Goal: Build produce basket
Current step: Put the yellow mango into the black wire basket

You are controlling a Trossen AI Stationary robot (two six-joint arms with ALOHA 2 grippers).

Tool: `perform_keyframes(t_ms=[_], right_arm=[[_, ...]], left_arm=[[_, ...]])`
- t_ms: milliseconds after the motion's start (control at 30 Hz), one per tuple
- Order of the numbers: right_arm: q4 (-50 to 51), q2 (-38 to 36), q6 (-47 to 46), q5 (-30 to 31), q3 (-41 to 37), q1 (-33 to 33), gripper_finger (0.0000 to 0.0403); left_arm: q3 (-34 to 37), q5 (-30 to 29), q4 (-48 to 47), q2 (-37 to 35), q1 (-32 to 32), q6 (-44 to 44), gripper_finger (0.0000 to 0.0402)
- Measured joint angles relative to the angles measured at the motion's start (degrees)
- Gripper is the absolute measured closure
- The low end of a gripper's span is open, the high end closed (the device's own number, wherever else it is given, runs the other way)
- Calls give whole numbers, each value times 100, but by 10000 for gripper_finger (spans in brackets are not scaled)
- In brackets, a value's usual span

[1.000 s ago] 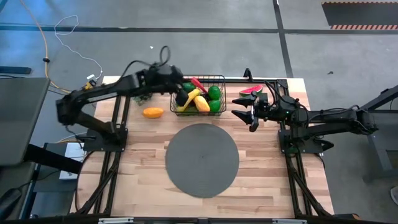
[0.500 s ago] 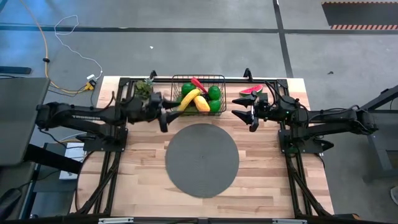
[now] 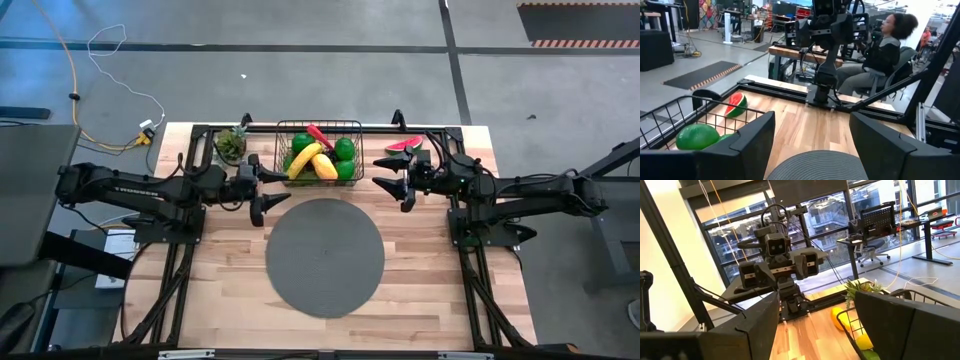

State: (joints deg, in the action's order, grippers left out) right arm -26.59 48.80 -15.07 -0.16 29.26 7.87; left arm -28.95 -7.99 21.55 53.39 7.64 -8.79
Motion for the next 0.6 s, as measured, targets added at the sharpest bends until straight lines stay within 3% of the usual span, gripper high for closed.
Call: perform_keyframes(t_ms=[600], right_arm=[[48, 0, 11, 0, 0, 1, 160]], left_arm=[[0, -37, 105, 0, 2, 3, 155]])
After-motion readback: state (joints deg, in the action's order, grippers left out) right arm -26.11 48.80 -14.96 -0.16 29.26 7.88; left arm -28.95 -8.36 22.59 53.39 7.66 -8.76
